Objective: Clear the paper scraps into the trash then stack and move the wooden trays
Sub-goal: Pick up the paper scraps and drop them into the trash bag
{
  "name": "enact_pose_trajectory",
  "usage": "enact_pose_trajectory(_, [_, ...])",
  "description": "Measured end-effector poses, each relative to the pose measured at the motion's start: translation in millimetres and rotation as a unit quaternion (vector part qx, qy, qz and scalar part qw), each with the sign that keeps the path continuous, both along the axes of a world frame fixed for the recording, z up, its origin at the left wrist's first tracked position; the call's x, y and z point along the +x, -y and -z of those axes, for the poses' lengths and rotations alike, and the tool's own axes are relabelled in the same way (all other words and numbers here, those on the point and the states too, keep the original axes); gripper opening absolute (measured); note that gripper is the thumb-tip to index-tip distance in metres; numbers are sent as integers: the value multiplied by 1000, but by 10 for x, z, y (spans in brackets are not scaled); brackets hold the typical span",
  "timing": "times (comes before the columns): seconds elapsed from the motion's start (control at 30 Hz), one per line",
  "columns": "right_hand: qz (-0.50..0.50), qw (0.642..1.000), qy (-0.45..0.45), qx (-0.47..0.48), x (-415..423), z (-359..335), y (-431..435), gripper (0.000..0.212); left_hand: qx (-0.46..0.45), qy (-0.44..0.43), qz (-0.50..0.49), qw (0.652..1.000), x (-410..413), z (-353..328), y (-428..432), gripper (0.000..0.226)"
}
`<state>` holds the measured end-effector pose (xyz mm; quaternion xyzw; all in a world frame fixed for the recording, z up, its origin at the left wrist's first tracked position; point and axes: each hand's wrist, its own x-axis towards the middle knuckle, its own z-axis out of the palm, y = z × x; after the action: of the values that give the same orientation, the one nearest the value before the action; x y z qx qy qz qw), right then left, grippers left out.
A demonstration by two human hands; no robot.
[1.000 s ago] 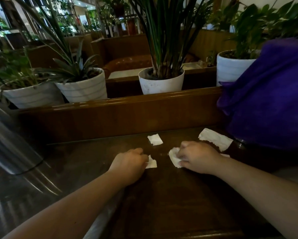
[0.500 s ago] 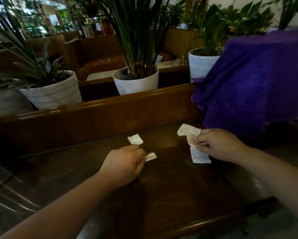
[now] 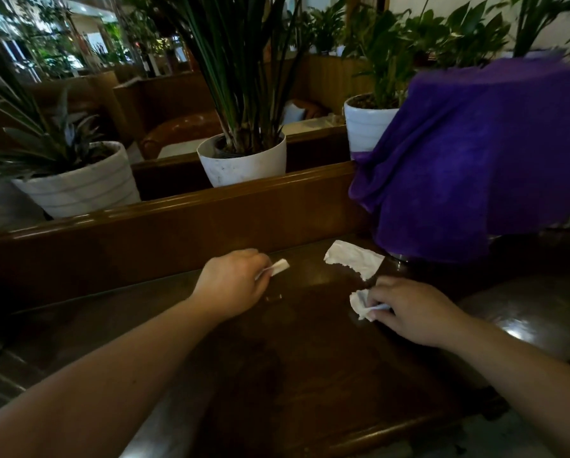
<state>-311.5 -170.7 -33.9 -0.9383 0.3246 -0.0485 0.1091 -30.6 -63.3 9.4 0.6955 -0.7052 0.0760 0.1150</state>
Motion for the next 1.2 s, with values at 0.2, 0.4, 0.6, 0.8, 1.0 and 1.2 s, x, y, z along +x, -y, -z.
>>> enact_pose_trajectory(0.2, [-6,999,32,9,-56,-9,32,10,60,37,-121,990,273,144,209,28])
enact_pose_trajectory(0.4, [-8,998,67,5,-23,-92,199,8,134,5,-155,979,343,295,260,39])
enact_pose_trajectory(0.6, [13,995,96,-16,192,-160,403,10,161,0,-173,972,331,354,298,37])
enact_pose_trajectory(0.8, [29,992,116,-29,456,-87,664,12,149,-31,-158,976,175,350,183,19])
enact_pose_trajectory(1.0, [49,998,26,-35,579,41,797,32,112,-53,-141,982,6,210,-24,8])
enact_pose_trajectory(1.2, [51,998,9,-33,602,60,741,40,65,-48,-127,989,-97,102,-153,16])
